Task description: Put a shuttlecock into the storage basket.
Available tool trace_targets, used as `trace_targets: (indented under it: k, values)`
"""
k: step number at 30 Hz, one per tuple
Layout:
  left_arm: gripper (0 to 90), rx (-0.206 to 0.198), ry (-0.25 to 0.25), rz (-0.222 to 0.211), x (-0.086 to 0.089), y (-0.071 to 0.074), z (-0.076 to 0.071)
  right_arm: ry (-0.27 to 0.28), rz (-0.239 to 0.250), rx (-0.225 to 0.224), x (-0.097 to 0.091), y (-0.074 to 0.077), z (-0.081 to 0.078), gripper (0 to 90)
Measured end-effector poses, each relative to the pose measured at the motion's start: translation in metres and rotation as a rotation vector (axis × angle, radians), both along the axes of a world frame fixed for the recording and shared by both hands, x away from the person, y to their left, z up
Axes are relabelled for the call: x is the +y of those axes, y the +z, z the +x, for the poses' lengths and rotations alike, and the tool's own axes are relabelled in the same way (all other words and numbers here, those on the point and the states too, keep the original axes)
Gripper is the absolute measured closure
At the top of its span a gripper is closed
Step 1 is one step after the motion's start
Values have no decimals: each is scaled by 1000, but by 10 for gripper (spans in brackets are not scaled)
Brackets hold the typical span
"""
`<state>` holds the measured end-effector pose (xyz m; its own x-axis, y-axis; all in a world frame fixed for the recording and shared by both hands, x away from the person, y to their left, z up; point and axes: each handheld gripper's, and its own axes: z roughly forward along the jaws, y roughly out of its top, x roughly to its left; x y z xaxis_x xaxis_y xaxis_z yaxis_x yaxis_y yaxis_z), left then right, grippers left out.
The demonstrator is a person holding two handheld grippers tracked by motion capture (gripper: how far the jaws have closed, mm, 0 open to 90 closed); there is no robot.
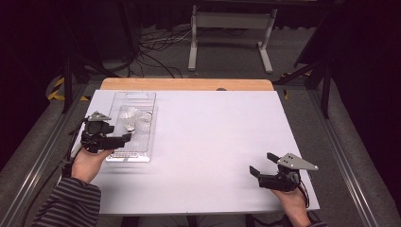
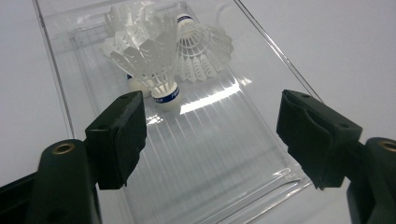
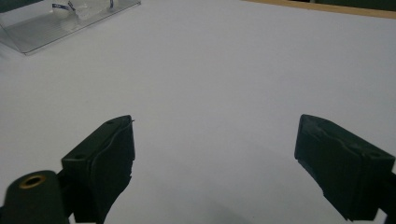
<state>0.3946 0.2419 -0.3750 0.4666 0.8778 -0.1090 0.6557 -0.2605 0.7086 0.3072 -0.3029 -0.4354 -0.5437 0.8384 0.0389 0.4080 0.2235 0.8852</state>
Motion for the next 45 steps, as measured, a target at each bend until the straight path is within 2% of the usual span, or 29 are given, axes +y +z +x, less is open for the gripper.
trace_targets:
  k: [14, 29, 35, 45]
  values:
    - [245, -18, -4, -16, 2, -5, -14, 1, 2, 4, 0, 0, 0, 128]
    - [251, 7, 1, -42, 8, -13, -25, 1, 1, 5, 0, 0, 0, 128]
    - [247, -9, 11, -50, 10, -15, -29, 1, 0, 5, 0, 0, 0, 128]
    - [238, -5, 9, -57, 11, -19, -35, 1, -2, 6, 0, 0, 0, 128]
